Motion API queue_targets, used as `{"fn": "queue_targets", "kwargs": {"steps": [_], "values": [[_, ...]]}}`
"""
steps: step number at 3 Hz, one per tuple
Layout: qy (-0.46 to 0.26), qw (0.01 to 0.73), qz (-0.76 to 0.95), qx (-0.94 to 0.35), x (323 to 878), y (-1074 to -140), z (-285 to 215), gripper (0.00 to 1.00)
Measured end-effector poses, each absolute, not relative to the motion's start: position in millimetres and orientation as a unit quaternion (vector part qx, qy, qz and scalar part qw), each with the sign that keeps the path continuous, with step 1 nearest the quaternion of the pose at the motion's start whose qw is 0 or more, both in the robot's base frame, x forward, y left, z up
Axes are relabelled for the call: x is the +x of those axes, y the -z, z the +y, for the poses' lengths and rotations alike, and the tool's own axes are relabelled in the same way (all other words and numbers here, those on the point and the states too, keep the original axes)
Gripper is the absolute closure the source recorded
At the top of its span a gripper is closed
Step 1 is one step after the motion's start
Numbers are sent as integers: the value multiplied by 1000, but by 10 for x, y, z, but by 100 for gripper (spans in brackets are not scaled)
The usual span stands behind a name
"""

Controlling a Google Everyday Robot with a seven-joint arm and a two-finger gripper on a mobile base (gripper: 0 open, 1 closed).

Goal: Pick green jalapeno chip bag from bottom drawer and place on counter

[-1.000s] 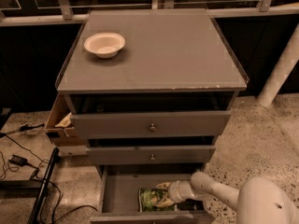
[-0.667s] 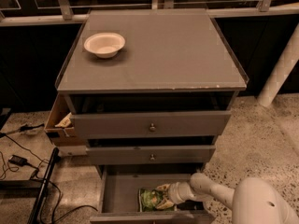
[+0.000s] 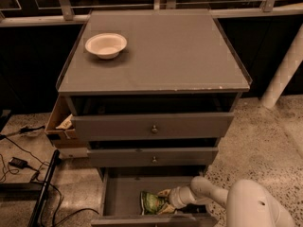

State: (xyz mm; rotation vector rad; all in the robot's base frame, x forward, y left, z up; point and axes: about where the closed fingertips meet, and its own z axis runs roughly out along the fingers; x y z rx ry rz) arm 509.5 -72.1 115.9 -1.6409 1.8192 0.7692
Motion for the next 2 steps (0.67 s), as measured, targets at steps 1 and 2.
{"fn": "queue_targets", "kwargs": {"steps": [1, 2], "values": [[-287, 284, 680, -613, 5092, -1217, -726, 84], [-278, 292, 681, -611, 5059, -1524, -779, 100]]}}
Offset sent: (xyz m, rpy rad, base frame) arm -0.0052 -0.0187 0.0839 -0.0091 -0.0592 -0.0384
